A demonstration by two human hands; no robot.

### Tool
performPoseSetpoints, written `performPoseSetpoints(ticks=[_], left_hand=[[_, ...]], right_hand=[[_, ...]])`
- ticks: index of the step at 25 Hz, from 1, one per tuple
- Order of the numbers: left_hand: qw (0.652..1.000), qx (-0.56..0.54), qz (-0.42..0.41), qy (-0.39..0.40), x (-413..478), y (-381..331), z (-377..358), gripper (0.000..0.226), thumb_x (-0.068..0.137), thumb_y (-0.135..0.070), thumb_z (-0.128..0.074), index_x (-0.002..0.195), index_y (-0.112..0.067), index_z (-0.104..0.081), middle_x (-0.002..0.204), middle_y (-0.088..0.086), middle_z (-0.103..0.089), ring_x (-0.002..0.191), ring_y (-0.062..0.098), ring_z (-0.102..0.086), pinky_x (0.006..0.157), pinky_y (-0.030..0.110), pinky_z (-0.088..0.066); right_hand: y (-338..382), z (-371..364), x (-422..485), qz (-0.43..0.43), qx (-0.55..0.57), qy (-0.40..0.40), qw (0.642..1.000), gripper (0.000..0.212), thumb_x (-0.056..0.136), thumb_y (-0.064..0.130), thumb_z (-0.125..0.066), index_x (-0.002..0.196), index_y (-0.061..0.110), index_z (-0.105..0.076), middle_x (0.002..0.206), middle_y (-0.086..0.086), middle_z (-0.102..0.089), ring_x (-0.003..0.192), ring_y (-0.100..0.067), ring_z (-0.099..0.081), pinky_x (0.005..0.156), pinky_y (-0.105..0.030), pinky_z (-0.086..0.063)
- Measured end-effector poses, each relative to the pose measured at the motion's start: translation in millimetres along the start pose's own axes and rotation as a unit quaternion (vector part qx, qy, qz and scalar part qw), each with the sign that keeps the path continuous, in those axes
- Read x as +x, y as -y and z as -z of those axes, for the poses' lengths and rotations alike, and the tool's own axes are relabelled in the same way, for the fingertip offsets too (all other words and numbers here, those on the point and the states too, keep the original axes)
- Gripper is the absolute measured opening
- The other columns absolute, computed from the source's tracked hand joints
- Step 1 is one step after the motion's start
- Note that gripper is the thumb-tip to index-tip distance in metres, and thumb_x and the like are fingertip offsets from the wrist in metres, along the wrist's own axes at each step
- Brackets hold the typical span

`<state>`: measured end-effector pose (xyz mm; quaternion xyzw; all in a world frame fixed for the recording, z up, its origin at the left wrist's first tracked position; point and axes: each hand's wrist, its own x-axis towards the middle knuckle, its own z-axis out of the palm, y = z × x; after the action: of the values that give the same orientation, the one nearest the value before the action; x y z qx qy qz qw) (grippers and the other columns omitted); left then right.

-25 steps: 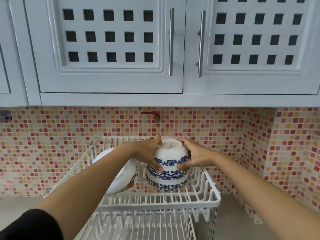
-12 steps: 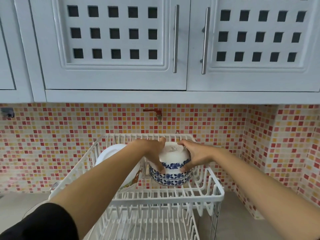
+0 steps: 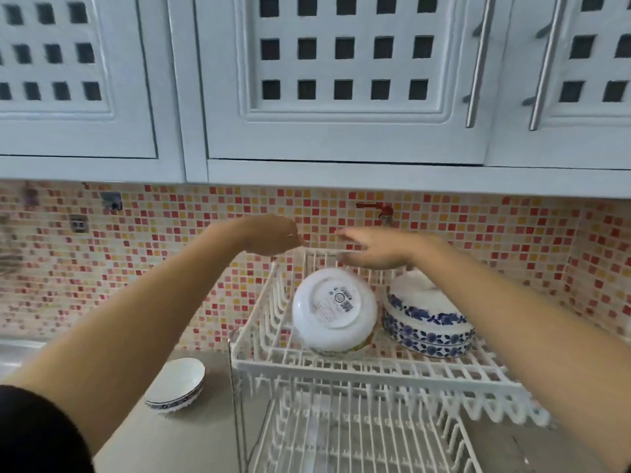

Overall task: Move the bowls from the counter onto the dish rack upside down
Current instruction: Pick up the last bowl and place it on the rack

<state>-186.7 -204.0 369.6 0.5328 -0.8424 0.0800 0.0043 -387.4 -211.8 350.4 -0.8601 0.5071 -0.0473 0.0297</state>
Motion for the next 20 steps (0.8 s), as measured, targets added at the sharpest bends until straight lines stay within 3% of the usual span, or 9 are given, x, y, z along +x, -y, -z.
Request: performPoseSetpoints(ticks=[6,10,15,20], left_hand=[[0.989,-0.001,0.149,0.009,-32,157,-44,0.048,0.102,-0.034,-0.028,0.137,-0.008,-0.048,0.144,0.011,-0.048,0.133,0.029,-0.044,0.111,0.040,-0.032],[0.976,-0.034,0.212,0.043,-47,244,-97,0.054,0.101,-0.039,-0.026,0.140,-0.006,-0.044,0.146,0.013,-0.044,0.134,0.031,-0.042,0.112,0.042,-0.032],[0.964,-0.101,0.222,0.108,-55,300,-198,0.051,0.102,-0.034,-0.026,0.125,0.003,-0.052,0.121,0.017,-0.059,0.123,0.033,-0.053,0.106,0.040,-0.040],[0.933,-0.174,0.278,0.148,-63,326,-310,0.051,0.103,-0.030,-0.025,0.139,0.003,-0.039,0.147,0.021,-0.040,0.135,0.033,-0.040,0.111,0.038,-0.032]], right_hand=[[135,-26,119,-0.007,-0.023,0.004,1.000,0.056,0.097,0.043,-0.038,0.144,0.012,-0.033,0.151,-0.009,-0.035,0.135,-0.026,-0.038,0.112,-0.039,-0.031],[196,-75,204,-0.075,-0.028,0.035,0.996,0.051,0.098,0.036,-0.037,0.144,0.014,-0.035,0.151,-0.011,-0.034,0.135,-0.029,-0.038,0.110,-0.042,-0.035],[227,-166,258,-0.175,0.051,0.086,0.980,0.049,0.098,0.029,-0.038,0.143,0.010,-0.033,0.150,-0.014,-0.035,0.131,-0.031,-0.042,0.104,-0.039,-0.039],[225,-284,278,-0.276,0.160,0.087,0.944,0.056,0.097,0.039,-0.039,0.141,0.005,-0.034,0.145,-0.015,-0.040,0.130,-0.033,-0.043,0.103,-0.038,-0.039]])
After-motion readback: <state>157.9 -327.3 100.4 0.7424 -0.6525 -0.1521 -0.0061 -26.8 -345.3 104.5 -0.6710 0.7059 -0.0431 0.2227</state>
